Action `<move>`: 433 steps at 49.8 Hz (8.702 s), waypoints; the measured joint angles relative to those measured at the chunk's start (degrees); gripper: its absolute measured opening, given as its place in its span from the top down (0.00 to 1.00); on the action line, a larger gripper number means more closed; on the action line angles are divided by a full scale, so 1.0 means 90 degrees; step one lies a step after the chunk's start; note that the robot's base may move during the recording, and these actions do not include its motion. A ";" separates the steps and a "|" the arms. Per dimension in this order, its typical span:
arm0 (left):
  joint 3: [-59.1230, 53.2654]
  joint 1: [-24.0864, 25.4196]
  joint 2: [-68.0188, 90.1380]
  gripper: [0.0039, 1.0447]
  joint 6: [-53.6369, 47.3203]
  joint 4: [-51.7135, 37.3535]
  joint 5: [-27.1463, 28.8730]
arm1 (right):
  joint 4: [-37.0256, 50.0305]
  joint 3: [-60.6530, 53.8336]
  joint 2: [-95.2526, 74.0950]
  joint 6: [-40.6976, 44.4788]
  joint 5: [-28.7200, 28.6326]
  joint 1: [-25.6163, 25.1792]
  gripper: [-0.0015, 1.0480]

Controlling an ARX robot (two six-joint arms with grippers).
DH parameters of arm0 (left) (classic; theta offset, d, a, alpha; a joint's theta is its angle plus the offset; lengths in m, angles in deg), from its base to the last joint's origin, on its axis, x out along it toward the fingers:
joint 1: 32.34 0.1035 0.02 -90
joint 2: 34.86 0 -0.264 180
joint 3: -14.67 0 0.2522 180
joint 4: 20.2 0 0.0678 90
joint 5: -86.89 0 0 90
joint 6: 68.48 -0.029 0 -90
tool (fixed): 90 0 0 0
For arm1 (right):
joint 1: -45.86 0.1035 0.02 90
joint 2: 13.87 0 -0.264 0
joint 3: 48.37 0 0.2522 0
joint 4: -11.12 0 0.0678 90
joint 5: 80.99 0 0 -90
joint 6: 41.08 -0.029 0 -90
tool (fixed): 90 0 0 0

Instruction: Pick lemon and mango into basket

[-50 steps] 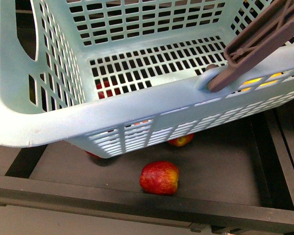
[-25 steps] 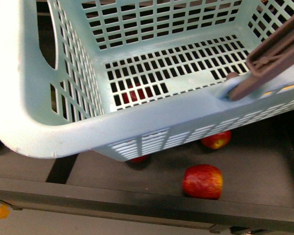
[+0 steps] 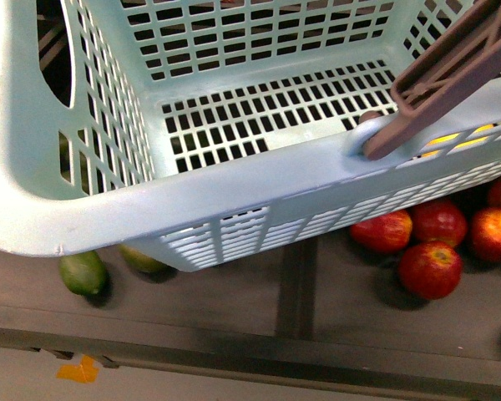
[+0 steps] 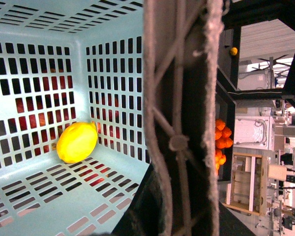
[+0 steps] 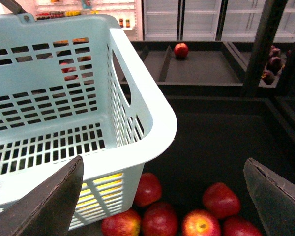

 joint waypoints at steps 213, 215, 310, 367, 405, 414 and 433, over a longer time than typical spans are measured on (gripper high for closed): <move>-0.0012 0.0010 -0.0002 0.96 -0.0015 -0.0012 0.0032 | -0.0194 0.6708 -1.1968 0.0121 -0.0056 -0.3793 0.08; -0.0012 0.0010 -0.0002 0.96 -0.0015 -0.0012 0.0034 | -0.0211 0.6756 -1.1985 0.0119 -0.0032 -0.3803 0.08; -0.0012 0.0010 -0.0002 0.96 -0.0017 -0.0012 0.0044 | -0.1681 0.9100 -1.2908 0.0590 -0.0291 -0.3832 0.08; -0.0012 0.0010 -0.0002 0.96 -0.0015 -0.0012 0.0032 | -0.0724 0.5481 -0.9190 0.0663 -0.3400 -0.3453 0.41; -0.0012 0.0010 -0.0002 0.96 -0.0015 -0.0012 0.0051 | -0.1056 0.3798 -0.3876 -0.0835 -0.4272 -0.0959 0.41; -0.0012 0.0010 -0.0002 0.96 -0.0017 -0.0012 0.0053 | -0.0614 0.3842 -0.4099 -0.1073 -0.3582 0.0124 0.41; -0.0012 0.0010 -0.0002 0.96 -0.0017 -0.0012 0.0051 | -0.0068 0.4418 -0.5423 -0.1197 -0.2353 0.0974 0.41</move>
